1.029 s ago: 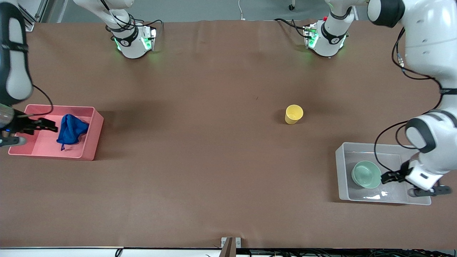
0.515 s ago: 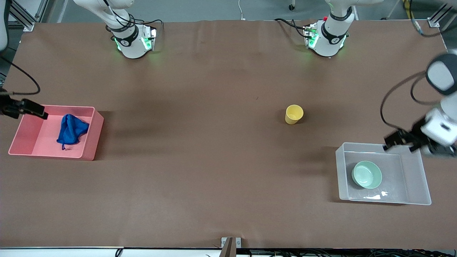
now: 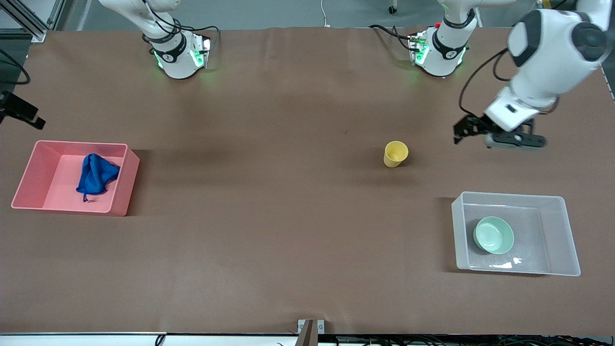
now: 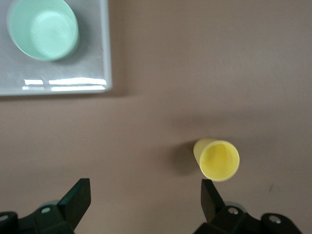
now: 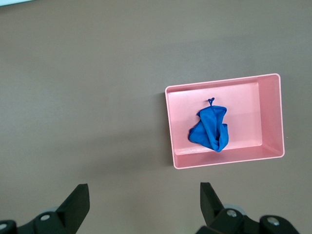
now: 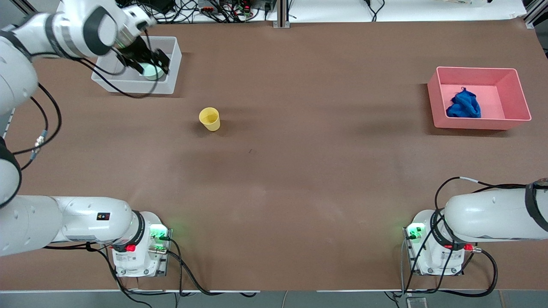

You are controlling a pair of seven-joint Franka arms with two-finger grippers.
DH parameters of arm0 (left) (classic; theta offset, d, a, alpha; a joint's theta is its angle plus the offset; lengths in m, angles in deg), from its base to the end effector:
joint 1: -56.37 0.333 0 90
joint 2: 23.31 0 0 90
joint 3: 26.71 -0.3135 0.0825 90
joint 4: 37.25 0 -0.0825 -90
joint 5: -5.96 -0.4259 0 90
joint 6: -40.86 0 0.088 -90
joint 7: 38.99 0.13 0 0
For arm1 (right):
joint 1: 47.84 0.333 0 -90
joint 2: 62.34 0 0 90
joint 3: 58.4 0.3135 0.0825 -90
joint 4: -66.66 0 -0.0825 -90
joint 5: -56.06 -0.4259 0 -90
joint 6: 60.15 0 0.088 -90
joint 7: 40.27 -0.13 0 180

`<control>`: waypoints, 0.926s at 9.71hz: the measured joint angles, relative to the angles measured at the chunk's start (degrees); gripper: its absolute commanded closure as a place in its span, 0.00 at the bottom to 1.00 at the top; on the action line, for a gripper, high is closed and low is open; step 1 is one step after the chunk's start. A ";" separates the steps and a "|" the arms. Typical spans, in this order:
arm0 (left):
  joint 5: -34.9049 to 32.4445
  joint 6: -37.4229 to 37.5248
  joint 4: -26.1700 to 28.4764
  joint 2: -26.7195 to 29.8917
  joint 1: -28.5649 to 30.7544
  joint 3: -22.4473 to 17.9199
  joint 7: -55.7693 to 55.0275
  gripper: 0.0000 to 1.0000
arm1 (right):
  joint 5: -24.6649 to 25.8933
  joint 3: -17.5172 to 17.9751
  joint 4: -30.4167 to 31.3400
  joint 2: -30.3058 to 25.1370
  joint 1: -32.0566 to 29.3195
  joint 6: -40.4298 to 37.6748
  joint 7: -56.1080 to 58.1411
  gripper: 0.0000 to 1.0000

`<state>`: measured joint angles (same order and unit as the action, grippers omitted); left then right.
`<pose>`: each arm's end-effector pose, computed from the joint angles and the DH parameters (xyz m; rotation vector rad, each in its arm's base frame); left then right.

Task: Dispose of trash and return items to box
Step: 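Reach the left gripper to the yellow cup and grasp it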

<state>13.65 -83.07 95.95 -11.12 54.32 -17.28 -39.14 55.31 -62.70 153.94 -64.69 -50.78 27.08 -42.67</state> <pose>0.5051 -0.1104 0.3815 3.0521 -0.1875 0.0631 0.5752 -0.0722 0.6430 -3.1156 0.2613 -0.0636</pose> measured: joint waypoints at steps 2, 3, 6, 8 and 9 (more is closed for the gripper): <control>-0.01 -2.28 3.95 -0.70 -0.04 1.92 -0.12 0.04 | 0.01 -0.02 -0.50 1.06 -0.17 0.03 0.16 0.00; -0.01 -4.82 5.49 -2.00 -0.04 3.59 -0.93 0.04 | 0.03 0.05 -0.55 1.76 -0.16 0.10 1.07 0.00; -0.01 -15.25 9.14 -8.12 -0.08 9.35 -5.75 0.08 | 0.05 0.26 -0.95 2.17 0.26 0.08 2.60 0.00; -0.01 -21.43 10.28 -12.30 -0.12 9.93 -6.86 0.11 | 0.12 0.31 -1.05 2.17 0.36 -0.02 2.64 0.00; -0.01 -24.45 10.39 -14.45 -0.14 10.29 -7.62 0.15 | 0.17 0.30 -1.06 2.17 0.37 -0.06 2.67 0.00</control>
<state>13.64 -107.51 106.35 -25.57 54.18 -6.98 -46.76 55.48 -62.39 152.88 -62.52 -50.42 27.02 -40.00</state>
